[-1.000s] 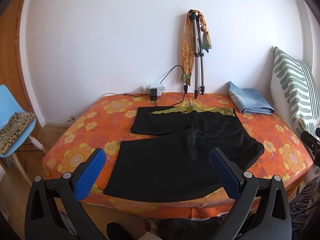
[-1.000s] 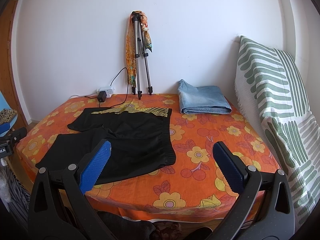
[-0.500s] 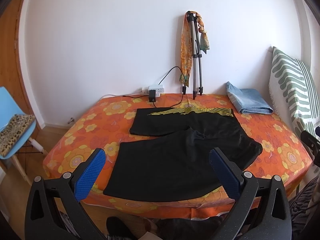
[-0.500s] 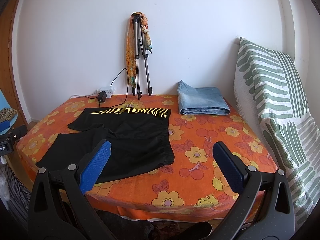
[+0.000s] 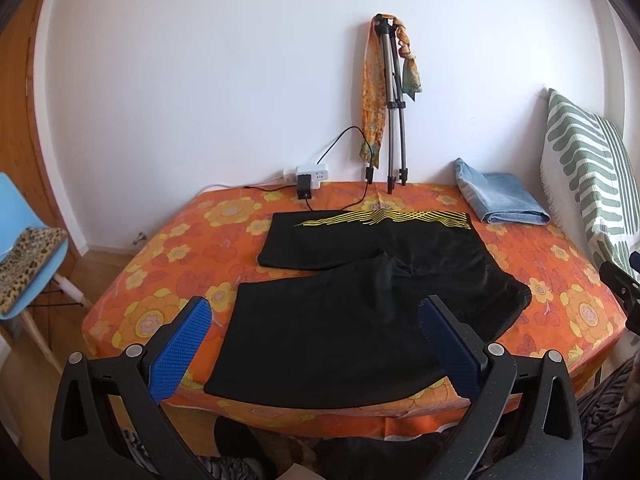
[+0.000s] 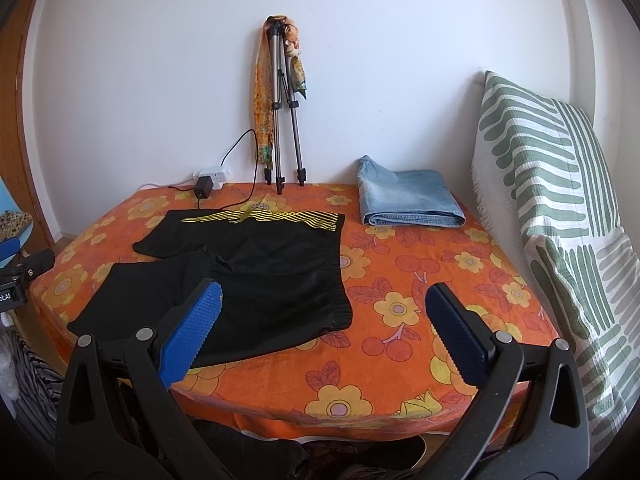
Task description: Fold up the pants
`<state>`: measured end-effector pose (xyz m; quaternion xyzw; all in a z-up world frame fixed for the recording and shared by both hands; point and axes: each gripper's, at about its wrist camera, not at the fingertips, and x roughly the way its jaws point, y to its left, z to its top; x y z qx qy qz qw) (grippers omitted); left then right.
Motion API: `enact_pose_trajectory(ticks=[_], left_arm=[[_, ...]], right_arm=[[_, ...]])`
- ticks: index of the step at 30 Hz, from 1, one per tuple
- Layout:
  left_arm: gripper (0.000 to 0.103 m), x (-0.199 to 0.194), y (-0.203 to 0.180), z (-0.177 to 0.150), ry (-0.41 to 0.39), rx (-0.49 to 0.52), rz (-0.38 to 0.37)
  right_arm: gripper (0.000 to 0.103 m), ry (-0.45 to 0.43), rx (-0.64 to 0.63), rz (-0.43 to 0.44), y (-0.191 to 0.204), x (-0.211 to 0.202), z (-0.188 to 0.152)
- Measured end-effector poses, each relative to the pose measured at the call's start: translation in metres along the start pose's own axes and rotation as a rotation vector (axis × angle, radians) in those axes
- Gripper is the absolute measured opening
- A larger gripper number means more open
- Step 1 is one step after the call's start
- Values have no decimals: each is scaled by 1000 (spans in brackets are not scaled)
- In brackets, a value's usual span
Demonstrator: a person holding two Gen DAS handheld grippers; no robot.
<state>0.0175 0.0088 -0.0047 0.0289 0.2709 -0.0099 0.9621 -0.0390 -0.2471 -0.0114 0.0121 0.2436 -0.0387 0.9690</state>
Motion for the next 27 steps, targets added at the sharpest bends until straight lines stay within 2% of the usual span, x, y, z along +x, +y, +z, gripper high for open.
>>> enact_pose_trajectory(ticks=[14, 18, 23, 27], left_arm=[[103, 24, 4, 3, 26, 19, -2], [103, 32, 17, 5, 25, 57, 23], [101, 44, 37, 0, 48, 140, 13], [91, 55, 53, -4, 74, 179, 26]], right_arm=[[103, 34, -37, 19, 3, 25, 0], [103, 31, -100, 36, 1, 31, 6], [103, 34, -222, 98, 2, 41, 14], [103, 39, -299, 131, 8, 51, 18]])
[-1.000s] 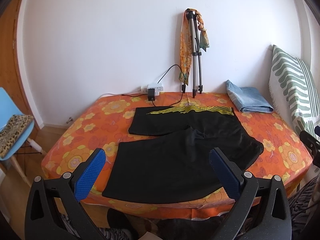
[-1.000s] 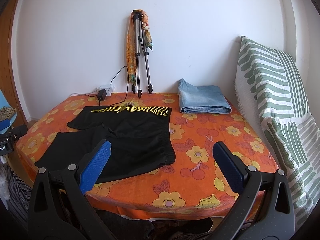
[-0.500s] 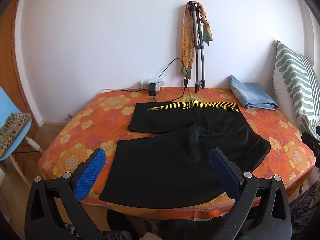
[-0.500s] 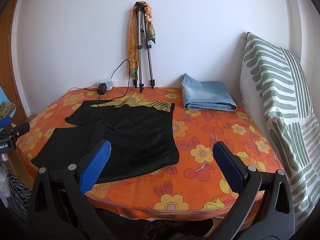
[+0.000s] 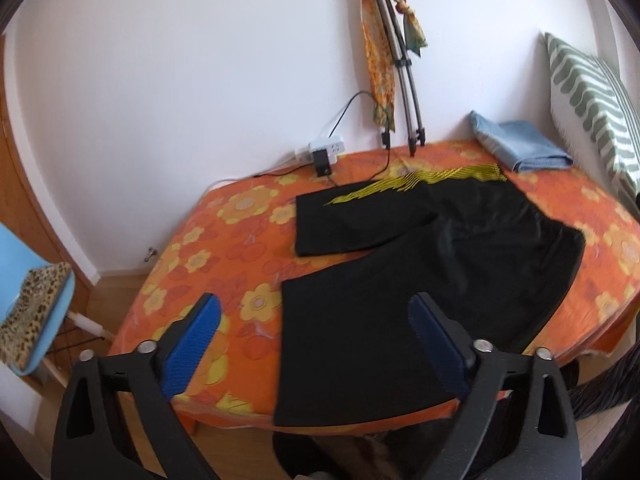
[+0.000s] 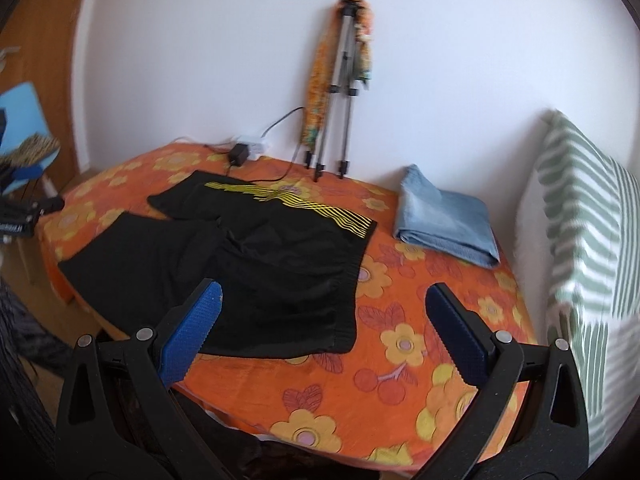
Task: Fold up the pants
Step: 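Move the right gripper to the black pants' leg hem and close it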
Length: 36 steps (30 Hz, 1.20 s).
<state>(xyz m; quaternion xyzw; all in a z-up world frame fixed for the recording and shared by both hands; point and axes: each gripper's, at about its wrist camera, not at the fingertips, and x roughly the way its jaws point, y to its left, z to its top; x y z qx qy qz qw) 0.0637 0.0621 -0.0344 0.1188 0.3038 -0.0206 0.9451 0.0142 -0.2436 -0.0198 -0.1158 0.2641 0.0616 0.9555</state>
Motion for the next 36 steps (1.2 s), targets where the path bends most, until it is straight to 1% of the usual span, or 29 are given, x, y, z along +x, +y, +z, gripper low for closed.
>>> enact_pose_trajectory(ticks=[2, 6, 8, 11, 14, 15, 17, 20, 21, 24, 26, 27, 29, 30, 33, 35, 36], left_arm=[[89, 7, 10, 0, 18, -17, -21], [79, 29, 34, 13, 56, -76, -78], [76, 41, 45, 22, 67, -111, -101], [70, 61, 58, 40, 75, -131, -118], [68, 83, 68, 59, 82, -153, -141], [66, 93, 71, 66, 90, -168, -157], [61, 114, 77, 80, 109, -189, -191], [57, 141, 80, 94, 123, -188, -192], [56, 150, 80, 97, 124, -184, -187], [51, 173, 81, 102, 144, -200, -210], [50, 184, 80, 99, 166, -200, -219], [47, 188, 79, 96, 175, -192, -217], [44, 194, 76, 92, 193, -188, -219], [42, 196, 76, 90, 199, -192, -221], [41, 204, 74, 83, 226, -195, -219], [41, 204, 73, 80, 235, -194, -214], [41, 204, 73, 79, 236, -197, -214]], right_arm=[[103, 17, -13, 17, -1, 10, 5], [103, 62, 29, 46, -13, 35, 17], [100, 77, 61, 68, -21, 48, 26], [98, 86, 66, 72, -27, 65, 36], [97, 111, 91, 114, -33, 89, 49], [97, 115, 101, 123, -35, 95, 51], [94, 139, 142, 150, -45, 114, 59], [86, 173, 191, 174, -58, 142, 69], [86, 176, 204, 183, -61, 150, 71], [83, 190, 253, 204, -68, 170, 70], [75, 202, 264, 253, -68, 177, 65], [73, 214, 248, 269, -64, 179, 62], [66, 242, 170, 305, -46, 178, 53], [66, 246, 140, 326, -40, 176, 51], [66, 260, 13, 446, -3, 158, 36], [66, 286, -55, 562, 29, 145, 21], [66, 296, -94, 601, 46, 138, 13]])
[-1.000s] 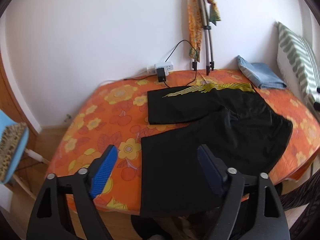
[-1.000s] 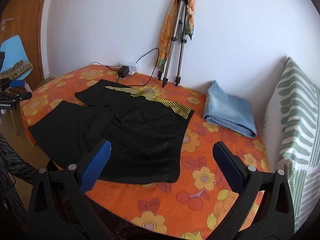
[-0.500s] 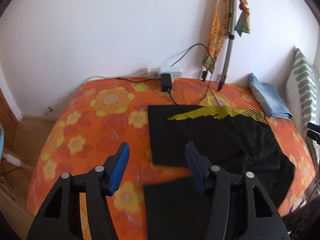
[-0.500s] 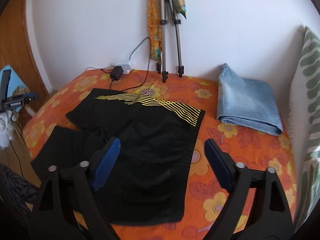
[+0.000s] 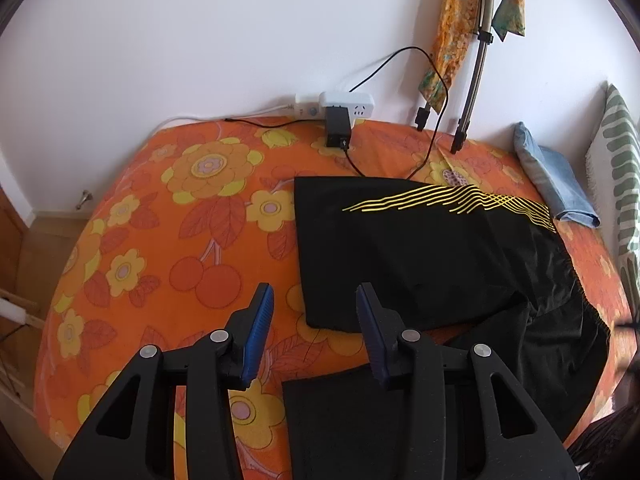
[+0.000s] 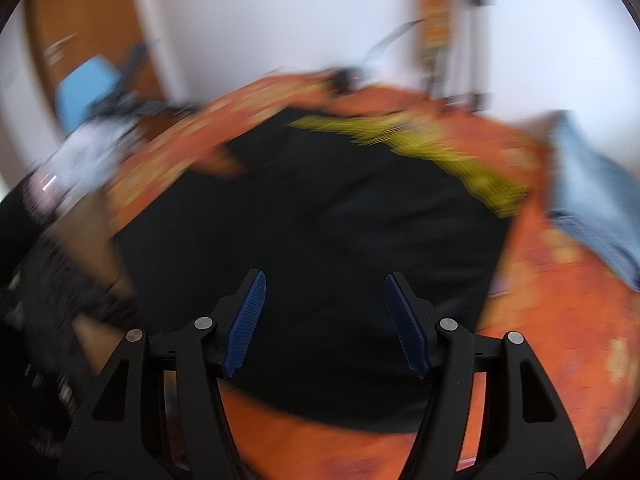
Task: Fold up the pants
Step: 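Move the right gripper to the black pants' leg hem and close it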
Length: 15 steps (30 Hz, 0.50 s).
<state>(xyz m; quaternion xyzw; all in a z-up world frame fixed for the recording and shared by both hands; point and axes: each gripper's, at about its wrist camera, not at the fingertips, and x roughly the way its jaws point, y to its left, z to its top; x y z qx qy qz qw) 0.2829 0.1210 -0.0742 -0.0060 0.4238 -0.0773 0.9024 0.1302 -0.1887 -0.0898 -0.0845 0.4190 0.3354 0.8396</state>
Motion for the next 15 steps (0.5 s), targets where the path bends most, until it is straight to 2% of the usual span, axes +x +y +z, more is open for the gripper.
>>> enact_pose_trajectory(ticks=[4, 7, 10, 13, 15], left_arm=[[41, -7, 3, -2, -15, 0, 7], [41, -14, 6, -6, -26, 3, 9], [41, -22, 12, -14, -28, -7, -8], [41, -30, 17, -24, -26, -14, -23], [41, -37, 21, -35, -17, -20, -42]], right_arm=[[65, 66, -184, 114, 67, 27, -15], [65, 98, -264, 169, 100, 47, -19], [64, 141, -347, 176, 123, 74, -23], [56, 175, -420, 155, 139, 94, -28], [56, 184, -445, 145, 143, 103, -27]])
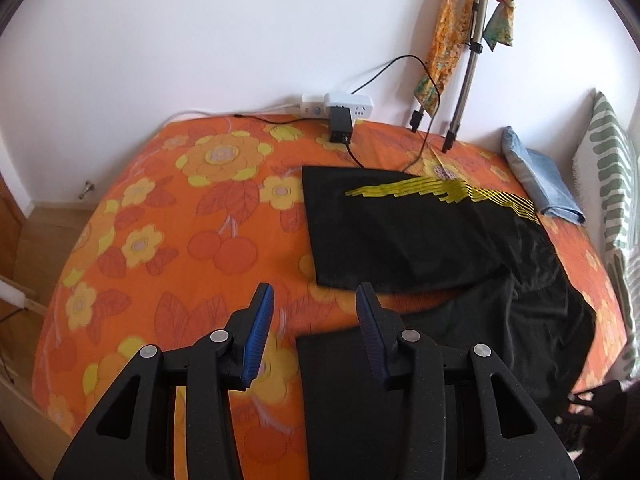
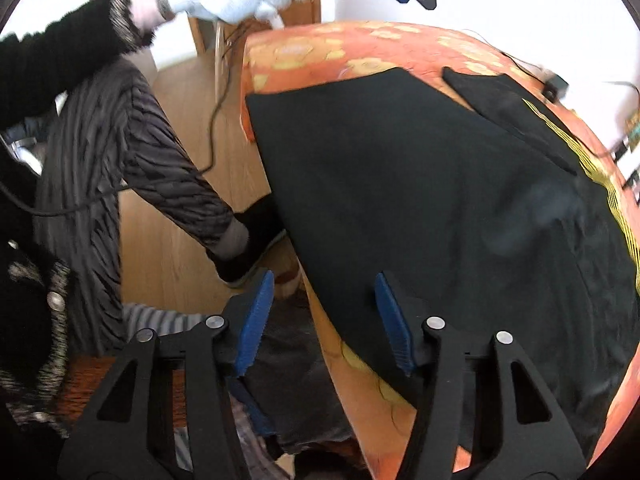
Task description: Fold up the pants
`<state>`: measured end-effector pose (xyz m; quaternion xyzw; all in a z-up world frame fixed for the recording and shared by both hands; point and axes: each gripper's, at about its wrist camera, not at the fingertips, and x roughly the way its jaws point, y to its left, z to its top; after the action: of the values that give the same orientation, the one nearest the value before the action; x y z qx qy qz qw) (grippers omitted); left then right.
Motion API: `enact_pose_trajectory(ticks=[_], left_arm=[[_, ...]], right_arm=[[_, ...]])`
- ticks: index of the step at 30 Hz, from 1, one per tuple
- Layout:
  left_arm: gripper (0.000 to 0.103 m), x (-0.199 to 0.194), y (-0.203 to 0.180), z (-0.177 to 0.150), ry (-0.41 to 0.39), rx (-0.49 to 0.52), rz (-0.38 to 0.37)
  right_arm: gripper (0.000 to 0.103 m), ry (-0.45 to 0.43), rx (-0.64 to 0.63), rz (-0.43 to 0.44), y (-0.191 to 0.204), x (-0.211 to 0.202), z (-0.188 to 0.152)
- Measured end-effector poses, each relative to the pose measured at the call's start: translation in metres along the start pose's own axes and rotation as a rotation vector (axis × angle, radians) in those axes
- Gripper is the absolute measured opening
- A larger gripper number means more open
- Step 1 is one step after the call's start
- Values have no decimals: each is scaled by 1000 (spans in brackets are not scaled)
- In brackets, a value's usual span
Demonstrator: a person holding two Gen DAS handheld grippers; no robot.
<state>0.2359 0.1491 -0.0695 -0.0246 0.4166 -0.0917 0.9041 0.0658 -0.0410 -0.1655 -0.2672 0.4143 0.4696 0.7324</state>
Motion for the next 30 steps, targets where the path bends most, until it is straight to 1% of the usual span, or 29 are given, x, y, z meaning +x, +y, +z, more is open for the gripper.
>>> enact_pose_trajectory(ticks=[4, 6, 8, 10, 12, 14, 19, 21, 23, 25, 26, 27, 28, 30], left_arm=[[41, -14, 3, -21, 25, 16, -13], [41, -19, 3, -29, 33, 33, -6], [41, -26, 3, -38, 43, 48, -12], [41, -31, -1, -48, 56, 71, -25], [41, -37, -6, -57, 60, 103, -32], [41, -40, -12, -65, 72, 138, -47], [42, -48, -35, -94, 130, 260, -91], [42, -52, -43, -105, 150, 304, -122], [43, -55, -51, -114, 170, 335, -154], [47, -54, -58, -120, 185, 357, -179], [48, -52, -65, -125, 195, 388, -189], [49, -51, -70, -128, 201, 418, -182], [50, -47, -77, -133, 206, 467, -160], [50, -40, -85, -138, 215, 530, -121]], right_arm=[[52, 17, -51, -51, 0, 12, 4], [49, 20, -58, -61, -1, 11, 5], [42, 23, -64, -80, -1, 12, 8], [39, 29, -67, -78, 0, 13, 10], [32, 32, -61, -57, 1, 11, 12], [12, 31, -29, -25, -1, 9, 14], [11, -11, 80, 17, -23, -4, 23], [10, -26, 125, 25, -36, -6, 27], [9, -34, 172, 34, -50, -6, 30], [9, -34, 216, 54, -64, -4, 33], [9, -34, 229, 59, -68, -3, 34], [9, -34, 238, 61, -71, -2, 34], [9, -33, 242, 60, -74, -1, 35], [9, -32, 243, 62, -75, -1, 34]])
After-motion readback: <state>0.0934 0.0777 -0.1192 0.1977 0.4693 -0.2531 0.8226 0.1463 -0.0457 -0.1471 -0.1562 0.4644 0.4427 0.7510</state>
